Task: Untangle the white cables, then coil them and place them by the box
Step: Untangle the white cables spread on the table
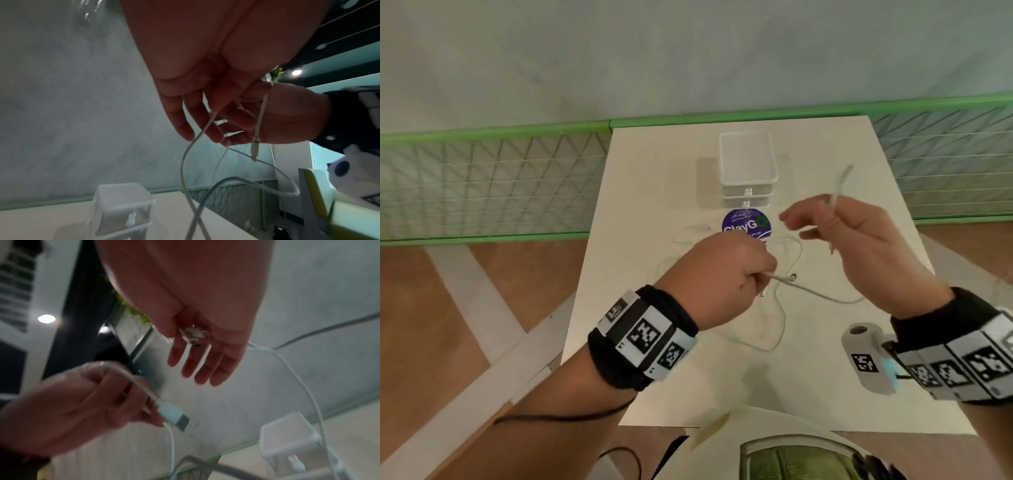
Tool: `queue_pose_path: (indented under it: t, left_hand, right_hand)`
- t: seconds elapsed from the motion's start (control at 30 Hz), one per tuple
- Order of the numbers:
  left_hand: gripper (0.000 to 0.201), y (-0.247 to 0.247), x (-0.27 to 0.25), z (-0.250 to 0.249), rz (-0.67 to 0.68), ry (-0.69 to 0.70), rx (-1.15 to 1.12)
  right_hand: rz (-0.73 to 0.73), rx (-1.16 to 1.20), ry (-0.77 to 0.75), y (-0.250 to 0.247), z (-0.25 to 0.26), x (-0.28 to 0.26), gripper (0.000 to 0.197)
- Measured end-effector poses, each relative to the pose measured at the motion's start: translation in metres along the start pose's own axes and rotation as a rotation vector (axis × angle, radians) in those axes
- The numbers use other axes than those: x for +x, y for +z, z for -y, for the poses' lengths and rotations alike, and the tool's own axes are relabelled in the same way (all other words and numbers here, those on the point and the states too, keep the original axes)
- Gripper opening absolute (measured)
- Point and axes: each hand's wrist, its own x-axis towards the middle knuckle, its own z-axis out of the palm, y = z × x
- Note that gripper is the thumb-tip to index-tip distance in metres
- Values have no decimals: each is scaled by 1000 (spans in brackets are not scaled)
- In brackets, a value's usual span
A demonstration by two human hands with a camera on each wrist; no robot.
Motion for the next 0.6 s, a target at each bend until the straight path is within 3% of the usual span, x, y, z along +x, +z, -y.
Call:
queue_pose_path:
  t: [0.13,0.23,0.33,0.47,0.6]
  left_hand:
    - [24,-18,15,2,-141,-135,-114]
    - [23,-27,19,12,-242,-228,-200]
    - [27,-23,17,19,-206,-258,-221]
    - [25,-8,11,32,-172,-283,-174]
    - [24,-11,-14,73,-340,-481,-205]
  right_hand:
    - [245,-40,116,12,13,-13,50]
    - [299,176,262,18,15,-25,53]
    - [336,348,315,15,17,-30,51]
    - [273,502,327,4,17,-24,38]
    - [126,606,353,-14,9,-15,16]
